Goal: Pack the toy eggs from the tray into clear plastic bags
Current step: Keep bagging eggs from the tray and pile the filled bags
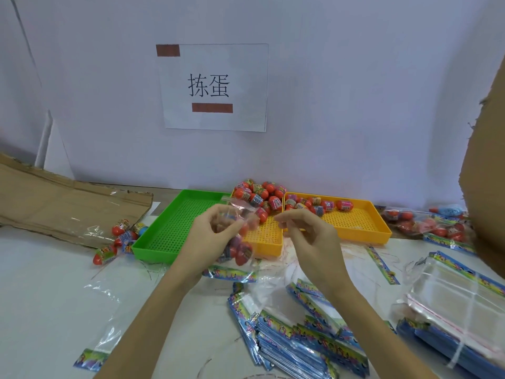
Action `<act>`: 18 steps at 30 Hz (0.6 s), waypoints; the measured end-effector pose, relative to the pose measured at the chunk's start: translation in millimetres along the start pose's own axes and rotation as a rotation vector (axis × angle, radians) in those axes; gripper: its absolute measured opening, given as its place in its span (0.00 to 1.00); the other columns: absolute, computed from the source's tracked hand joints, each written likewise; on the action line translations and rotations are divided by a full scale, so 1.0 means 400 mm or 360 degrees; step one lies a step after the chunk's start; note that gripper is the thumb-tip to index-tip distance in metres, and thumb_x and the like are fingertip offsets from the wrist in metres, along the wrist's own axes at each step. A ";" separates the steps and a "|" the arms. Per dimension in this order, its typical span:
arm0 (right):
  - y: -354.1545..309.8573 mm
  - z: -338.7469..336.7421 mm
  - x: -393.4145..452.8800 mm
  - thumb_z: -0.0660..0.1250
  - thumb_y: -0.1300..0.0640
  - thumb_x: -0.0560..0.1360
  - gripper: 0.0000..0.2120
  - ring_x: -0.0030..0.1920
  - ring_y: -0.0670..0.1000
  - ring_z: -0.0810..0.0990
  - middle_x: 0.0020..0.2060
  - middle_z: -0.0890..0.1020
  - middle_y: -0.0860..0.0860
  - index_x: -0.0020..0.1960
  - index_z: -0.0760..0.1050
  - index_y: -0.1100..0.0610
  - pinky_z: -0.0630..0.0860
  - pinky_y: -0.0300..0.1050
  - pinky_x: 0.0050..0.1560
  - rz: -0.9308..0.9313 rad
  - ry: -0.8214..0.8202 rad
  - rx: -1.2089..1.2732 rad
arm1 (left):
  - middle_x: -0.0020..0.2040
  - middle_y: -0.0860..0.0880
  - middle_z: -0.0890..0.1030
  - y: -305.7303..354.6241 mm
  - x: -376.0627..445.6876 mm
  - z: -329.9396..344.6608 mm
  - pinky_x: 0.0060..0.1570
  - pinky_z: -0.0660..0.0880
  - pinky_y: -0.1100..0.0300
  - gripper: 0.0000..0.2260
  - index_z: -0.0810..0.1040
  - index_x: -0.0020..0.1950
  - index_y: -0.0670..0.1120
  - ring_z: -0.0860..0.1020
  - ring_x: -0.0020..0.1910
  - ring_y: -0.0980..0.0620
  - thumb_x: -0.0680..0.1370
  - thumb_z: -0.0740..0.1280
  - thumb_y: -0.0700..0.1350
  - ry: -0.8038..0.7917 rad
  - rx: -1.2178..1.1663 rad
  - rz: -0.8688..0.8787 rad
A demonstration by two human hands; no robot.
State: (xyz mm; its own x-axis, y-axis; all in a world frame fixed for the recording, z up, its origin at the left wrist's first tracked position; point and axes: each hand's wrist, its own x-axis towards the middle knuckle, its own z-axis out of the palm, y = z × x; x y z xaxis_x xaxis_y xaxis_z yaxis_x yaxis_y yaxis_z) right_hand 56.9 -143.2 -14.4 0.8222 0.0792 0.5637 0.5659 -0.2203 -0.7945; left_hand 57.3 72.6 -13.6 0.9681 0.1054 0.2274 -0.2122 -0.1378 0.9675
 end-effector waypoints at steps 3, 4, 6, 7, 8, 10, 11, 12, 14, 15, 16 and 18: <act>0.017 0.020 0.000 0.64 0.67 0.83 0.14 0.53 0.44 0.82 0.49 0.85 0.42 0.53 0.84 0.51 0.79 0.40 0.52 0.0049 -0.0147 -0.0192 | 0.47 0.43 0.87 -0.007 0.008 -0.013 0.37 0.80 0.57 0.11 0.80 0.60 0.50 0.83 0.38 0.51 0.79 0.75 0.47 0.0147 -0.0076 -0.0060; 0.022 0.032 0.003 0.63 0.66 0.83 0.13 0.54 0.42 0.82 0.51 0.85 0.42 0.55 0.83 0.52 0.79 0.39 0.54 0.0043 -0.0197 -0.0281 | 0.47 0.43 0.87 -0.011 0.011 -0.016 0.37 0.80 0.55 0.11 0.80 0.60 0.50 0.83 0.38 0.51 0.79 0.75 0.48 0.0172 -0.0117 -0.0075; 0.032 0.059 0.020 0.62 0.65 0.83 0.13 0.58 0.41 0.80 0.56 0.84 0.44 0.59 0.83 0.53 0.78 0.39 0.58 -0.0002 -0.0298 -0.0482 | 0.48 0.43 0.87 -0.011 0.013 -0.018 0.41 0.82 0.51 0.12 0.81 0.60 0.52 0.85 0.41 0.50 0.78 0.76 0.49 0.0235 -0.0203 -0.0115; 0.037 0.072 0.033 0.62 0.65 0.84 0.14 0.60 0.43 0.79 0.59 0.83 0.46 0.61 0.82 0.54 0.77 0.40 0.61 -0.0025 -0.0355 -0.0571 | 0.50 0.43 0.87 -0.011 0.013 -0.018 0.45 0.83 0.47 0.13 0.82 0.60 0.51 0.86 0.45 0.47 0.77 0.77 0.50 0.0269 -0.0257 -0.0135; 0.041 0.085 0.047 0.61 0.65 0.84 0.14 0.64 0.45 0.78 0.62 0.82 0.47 0.63 0.82 0.55 0.76 0.41 0.64 -0.0043 -0.0416 -0.0640 | 0.50 0.43 0.87 -0.010 0.014 -0.019 0.49 0.84 0.46 0.15 0.82 0.60 0.50 0.87 0.48 0.46 0.75 0.78 0.50 0.0298 -0.0313 -0.0147; 0.047 0.111 0.077 0.61 0.64 0.84 0.16 0.69 0.47 0.75 0.66 0.80 0.48 0.67 0.80 0.55 0.72 0.43 0.69 -0.0078 -0.0531 -0.0744 | 0.48 0.44 0.87 -0.009 0.014 -0.027 0.48 0.83 0.53 0.20 0.84 0.58 0.46 0.86 0.47 0.49 0.70 0.80 0.53 0.0325 -0.0380 -0.0139; 0.049 0.125 0.090 0.60 0.64 0.84 0.16 0.70 0.48 0.74 0.68 0.79 0.48 0.69 0.79 0.54 0.71 0.43 0.70 -0.0094 -0.0573 -0.0793 | 0.46 0.45 0.88 -0.008 0.014 -0.031 0.45 0.83 0.58 0.21 0.86 0.56 0.45 0.85 0.45 0.51 0.68 0.80 0.54 0.0321 -0.0402 -0.0130; 0.052 0.138 0.102 0.60 0.63 0.85 0.17 0.69 0.48 0.74 0.68 0.79 0.48 0.70 0.78 0.54 0.71 0.43 0.70 -0.0108 -0.0604 -0.0842 | 0.45 0.44 0.88 -0.008 0.014 -0.034 0.42 0.82 0.62 0.20 0.87 0.53 0.44 0.85 0.43 0.53 0.67 0.80 0.54 0.0309 -0.0410 -0.0125; 0.057 0.164 0.125 0.63 0.62 0.84 0.15 0.65 0.50 0.77 0.64 0.82 0.49 0.67 0.81 0.54 0.73 0.43 0.64 -0.0103 -0.0659 -0.0890 | 0.41 0.44 0.88 -0.009 0.014 -0.039 0.37 0.80 0.65 0.14 0.90 0.46 0.45 0.85 0.38 0.54 0.68 0.80 0.53 0.0274 -0.0395 -0.0117; 0.060 0.174 0.134 0.65 0.63 0.83 0.13 0.61 0.51 0.80 0.61 0.84 0.50 0.64 0.83 0.55 0.74 0.42 0.60 -0.0058 -0.0673 -0.0881 | 0.39 0.45 0.87 -0.010 0.014 -0.039 0.36 0.79 0.66 0.11 0.90 0.43 0.46 0.85 0.37 0.55 0.69 0.79 0.53 0.0266 -0.0383 -0.0116; 0.062 0.183 0.141 0.68 0.63 0.81 0.13 0.58 0.51 0.82 0.58 0.85 0.50 0.63 0.84 0.55 0.75 0.42 0.58 0.0005 -0.0670 -0.0869 | 0.39 0.44 0.87 -0.013 0.016 -0.040 0.36 0.80 0.65 0.11 0.89 0.42 0.45 0.85 0.36 0.53 0.71 0.79 0.53 0.0269 -0.0359 -0.0120; 0.066 0.195 0.151 0.73 0.61 0.78 0.14 0.52 0.49 0.81 0.55 0.86 0.51 0.63 0.84 0.54 0.78 0.43 0.56 0.0109 -0.0652 -0.0876 | 0.43 0.39 0.87 -0.019 0.022 -0.040 0.44 0.84 0.55 0.13 0.87 0.45 0.42 0.86 0.41 0.45 0.75 0.77 0.53 0.0266 -0.0286 -0.0144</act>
State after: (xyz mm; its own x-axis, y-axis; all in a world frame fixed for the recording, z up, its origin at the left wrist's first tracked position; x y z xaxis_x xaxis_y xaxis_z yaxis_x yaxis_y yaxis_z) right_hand 126.3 -68.4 -19.2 0.8733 0.3844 0.2993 0.4872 -0.6912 -0.5338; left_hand 65.4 90.3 -17.2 0.9519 0.2728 0.1396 -0.1604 0.0553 0.9855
